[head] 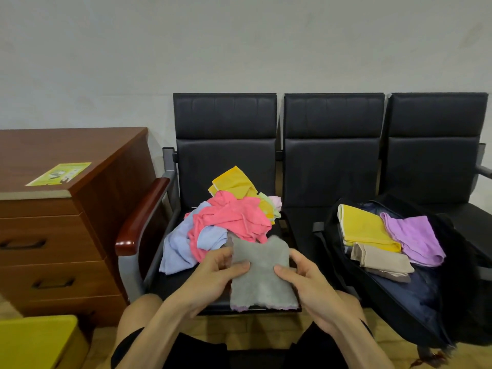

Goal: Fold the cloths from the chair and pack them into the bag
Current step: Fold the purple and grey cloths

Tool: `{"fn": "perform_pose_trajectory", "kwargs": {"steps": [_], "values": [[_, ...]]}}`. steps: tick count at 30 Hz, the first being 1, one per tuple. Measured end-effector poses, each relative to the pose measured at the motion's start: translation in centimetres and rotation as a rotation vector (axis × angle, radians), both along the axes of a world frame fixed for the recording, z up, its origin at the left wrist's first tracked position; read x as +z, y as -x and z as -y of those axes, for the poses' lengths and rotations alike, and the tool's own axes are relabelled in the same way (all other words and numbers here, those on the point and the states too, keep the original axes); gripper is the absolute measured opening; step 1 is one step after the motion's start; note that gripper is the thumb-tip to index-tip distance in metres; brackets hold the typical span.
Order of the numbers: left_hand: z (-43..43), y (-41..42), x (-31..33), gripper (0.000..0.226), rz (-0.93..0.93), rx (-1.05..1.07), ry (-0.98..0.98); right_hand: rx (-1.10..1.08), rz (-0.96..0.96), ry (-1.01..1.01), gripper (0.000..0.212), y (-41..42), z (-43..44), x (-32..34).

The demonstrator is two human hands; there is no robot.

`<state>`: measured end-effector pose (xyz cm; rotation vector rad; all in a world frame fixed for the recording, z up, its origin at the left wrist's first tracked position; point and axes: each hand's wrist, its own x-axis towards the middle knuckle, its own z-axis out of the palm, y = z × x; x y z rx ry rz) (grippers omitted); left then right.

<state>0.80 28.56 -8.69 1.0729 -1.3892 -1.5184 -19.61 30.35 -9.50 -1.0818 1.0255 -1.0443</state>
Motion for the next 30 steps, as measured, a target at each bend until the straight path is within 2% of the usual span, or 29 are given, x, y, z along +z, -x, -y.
{"fn": "perform_pose_trajectory", "kwargs": {"steps": [2, 4, 6, 8, 11, 13, 15, 18, 21, 24, 27, 30], "values": [[-0.1, 0.2, 1.4, 0.048, 0.021, -0.009, 0.115, 0.028, 0.038, 0.061, 0.018, 1.2, -0.1, 1.2], [0.1, 0.7, 2.3, 0.063, 0.064, -0.055, 0.187, 0.026, 0.047, 0.097, 0.033, 2.5, -0.1, 2.3], [0.8, 1.4, 2.5, 0.062, 0.07, -0.088, 0.233, 0.024, 0.032, 0.109, 0.043, 3.4, 0.1, 2.6], [1.3, 1.9, 2.1, 0.061, 0.083, -0.114, 0.229, 0.02, 0.027, 0.088, 0.041, 4.1, 0.2, 2.2], [1.5, 3.4, 0.8, 0.062, 0.061, -0.129, 0.186, 0.0, 0.15, 0.005, 0.028, 5.7, 0.0, 0.7], [1.5, 4.6, 0.4, 0.05, 0.051, -0.123, 0.163, -0.008, 0.178, -0.037, 0.035, 6.7, -0.3, -0.1], [1.7, 6.1, -0.7, 0.034, 0.008, -0.139, 0.06, -0.048, 0.077, -0.023, 0.031, 7.8, -0.6, -1.1], [2.4, 9.2, -2.9, 0.03, -0.026, -0.189, -0.082, -0.102, -0.028, -0.021, 0.022, 9.9, -0.9, -3.3], [3.6, 12.6, -5.8, 0.006, 0.113, -0.218, -0.02, -0.197, -0.115, -0.049, 0.016, 13.0, -0.9, -6.5], [5.8, 16.6, -8.8, 0.019, 0.294, -0.312, 0.012, -0.304, -0.181, -0.075, 0.013, 16.8, -0.5, -9.8], [7.9, 21.0, -10.4, 0.022, 0.369, -0.357, 0.013, -0.414, -0.265, -0.082, 0.019, 20.6, 0.8, -12.3], [10.6, 25.9, -11.3, 0.026, 0.434, -0.393, 0.068, -0.5, -0.435, -0.075, 0.016, 24.7, 3.0, -13.9]]}}
